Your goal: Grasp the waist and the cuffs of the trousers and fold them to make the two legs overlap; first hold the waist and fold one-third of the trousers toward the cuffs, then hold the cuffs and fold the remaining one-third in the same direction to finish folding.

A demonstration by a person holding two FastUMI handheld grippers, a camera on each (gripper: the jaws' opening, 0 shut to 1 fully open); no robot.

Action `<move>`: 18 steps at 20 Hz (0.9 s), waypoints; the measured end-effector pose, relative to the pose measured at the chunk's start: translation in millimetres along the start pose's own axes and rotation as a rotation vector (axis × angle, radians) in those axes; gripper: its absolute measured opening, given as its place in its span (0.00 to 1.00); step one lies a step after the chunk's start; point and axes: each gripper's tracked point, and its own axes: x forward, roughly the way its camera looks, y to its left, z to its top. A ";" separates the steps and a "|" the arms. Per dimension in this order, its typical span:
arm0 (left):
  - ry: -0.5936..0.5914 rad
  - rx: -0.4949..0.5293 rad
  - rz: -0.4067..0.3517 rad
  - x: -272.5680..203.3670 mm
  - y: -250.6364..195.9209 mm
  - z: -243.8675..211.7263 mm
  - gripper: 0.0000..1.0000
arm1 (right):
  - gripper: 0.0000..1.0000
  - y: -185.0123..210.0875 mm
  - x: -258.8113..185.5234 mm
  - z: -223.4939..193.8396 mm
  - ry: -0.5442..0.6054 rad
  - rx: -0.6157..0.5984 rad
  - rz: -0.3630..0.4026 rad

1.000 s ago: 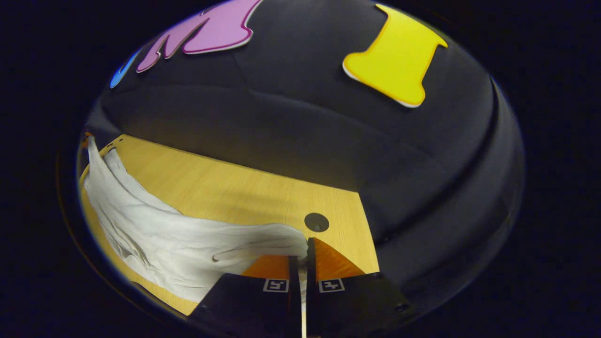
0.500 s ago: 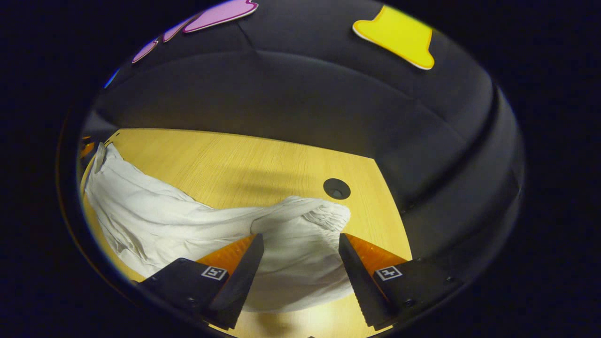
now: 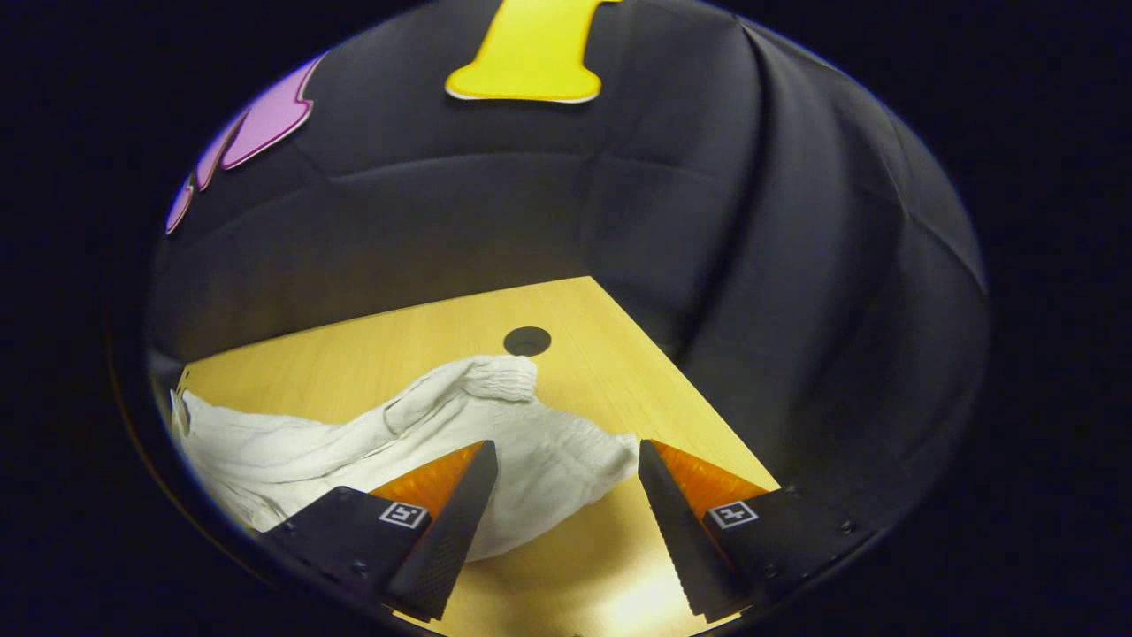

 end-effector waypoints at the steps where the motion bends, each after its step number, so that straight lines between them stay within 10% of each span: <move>1: 0.010 0.008 0.010 -3.3 -0.9 -4.8 0.97 | 0.98 0.1 4.2 -4.2 0.000 0.010 -0.007; 13: 0.058 -0.003 -0.042 -40.8 -56.4 -30.7 0.97 | 0.96 6.0 17.0 -19.5 0.065 0.077 0.010; 18: 0.091 -0.102 -0.077 -45.4 -63.4 -45.8 0.98 | 0.53 23.8 19.1 -19.5 0.059 0.030 0.035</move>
